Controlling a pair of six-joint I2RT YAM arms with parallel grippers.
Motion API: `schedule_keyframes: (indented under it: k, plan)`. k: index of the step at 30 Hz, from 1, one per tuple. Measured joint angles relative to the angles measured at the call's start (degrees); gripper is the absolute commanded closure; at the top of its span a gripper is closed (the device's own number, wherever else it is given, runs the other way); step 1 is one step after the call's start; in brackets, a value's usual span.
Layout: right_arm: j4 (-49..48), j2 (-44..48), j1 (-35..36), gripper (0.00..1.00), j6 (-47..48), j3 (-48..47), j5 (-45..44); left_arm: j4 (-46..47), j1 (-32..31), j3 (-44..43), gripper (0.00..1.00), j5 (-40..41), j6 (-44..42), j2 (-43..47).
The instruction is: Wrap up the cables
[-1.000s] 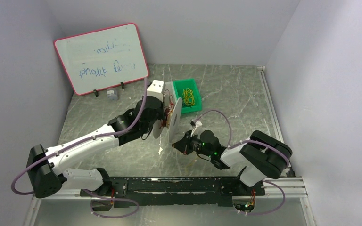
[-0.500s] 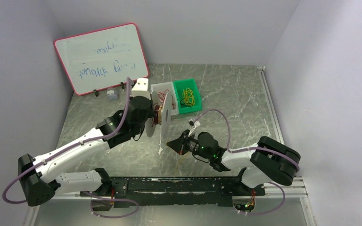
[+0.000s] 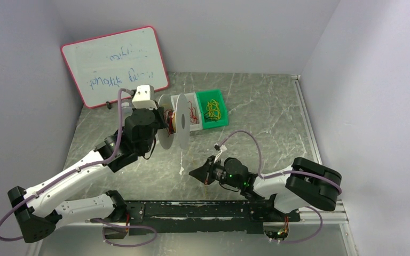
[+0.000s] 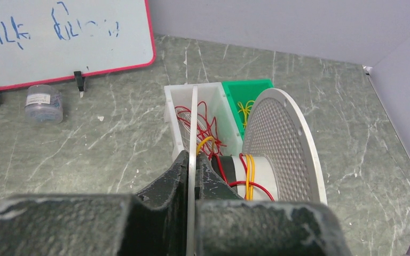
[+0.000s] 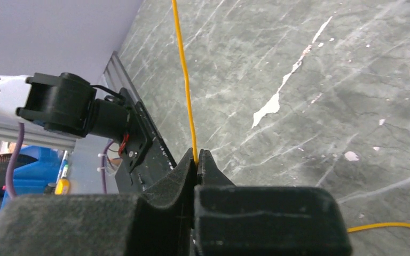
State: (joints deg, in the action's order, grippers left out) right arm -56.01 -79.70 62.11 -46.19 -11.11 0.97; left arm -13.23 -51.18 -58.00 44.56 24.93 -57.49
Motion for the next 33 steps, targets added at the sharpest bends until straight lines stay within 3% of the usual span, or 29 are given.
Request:
schedule_keyframes:
  k: [9,19,33]
  plan:
    - [5.0,3.0,4.9,1.0,3.1,-5.4,1.1,0.0,0.5,-0.6,0.93,2.0,-0.7,-3.7]
    - [30.5,10.8,14.0,1.0,14.6,-23.2,-10.1,-2.1,0.9,-0.7,0.93,3.5,-0.9,-8.7]
    - [67.8,8.9,14.6,1.0,30.3,-48.7,-20.0,-2.6,0.9,2.0,0.93,4.9,4.9,-7.6]
